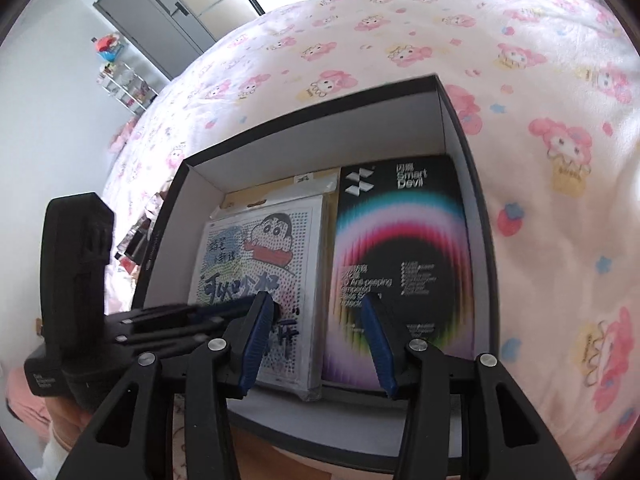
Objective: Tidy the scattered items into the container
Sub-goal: 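Lower the black box upright into the box and open the left gripper, then push the black box down into the box with the left gripper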
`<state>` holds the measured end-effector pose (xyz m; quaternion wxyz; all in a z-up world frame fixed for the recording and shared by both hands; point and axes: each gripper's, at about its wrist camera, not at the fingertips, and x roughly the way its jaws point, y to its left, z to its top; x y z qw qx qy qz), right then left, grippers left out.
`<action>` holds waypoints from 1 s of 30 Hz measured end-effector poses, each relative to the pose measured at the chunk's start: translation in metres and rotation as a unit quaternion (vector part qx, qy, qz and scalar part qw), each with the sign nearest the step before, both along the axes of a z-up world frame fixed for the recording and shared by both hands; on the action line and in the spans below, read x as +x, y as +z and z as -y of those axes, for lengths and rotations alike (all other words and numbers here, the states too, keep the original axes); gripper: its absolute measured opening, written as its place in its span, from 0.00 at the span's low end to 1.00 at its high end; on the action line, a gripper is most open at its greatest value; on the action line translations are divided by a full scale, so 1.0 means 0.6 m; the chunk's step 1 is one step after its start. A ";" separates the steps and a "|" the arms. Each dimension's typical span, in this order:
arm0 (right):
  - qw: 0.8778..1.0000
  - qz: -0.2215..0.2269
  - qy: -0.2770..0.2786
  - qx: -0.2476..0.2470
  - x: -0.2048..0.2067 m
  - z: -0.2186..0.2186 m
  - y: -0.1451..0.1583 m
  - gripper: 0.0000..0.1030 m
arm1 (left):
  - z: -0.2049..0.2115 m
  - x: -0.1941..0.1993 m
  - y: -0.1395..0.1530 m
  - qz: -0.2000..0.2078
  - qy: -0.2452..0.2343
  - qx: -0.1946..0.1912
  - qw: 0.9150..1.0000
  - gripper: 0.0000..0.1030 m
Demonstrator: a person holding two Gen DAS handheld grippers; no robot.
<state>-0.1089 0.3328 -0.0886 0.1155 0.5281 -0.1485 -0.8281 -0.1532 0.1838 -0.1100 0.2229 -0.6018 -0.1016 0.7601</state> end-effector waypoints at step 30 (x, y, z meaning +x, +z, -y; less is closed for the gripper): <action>0.984 0.100 0.033 0.141 -0.245 0.022 -0.079 0.41 | 0.037 -0.164 -0.054 0.022 -0.006 -0.019 1.000 0.35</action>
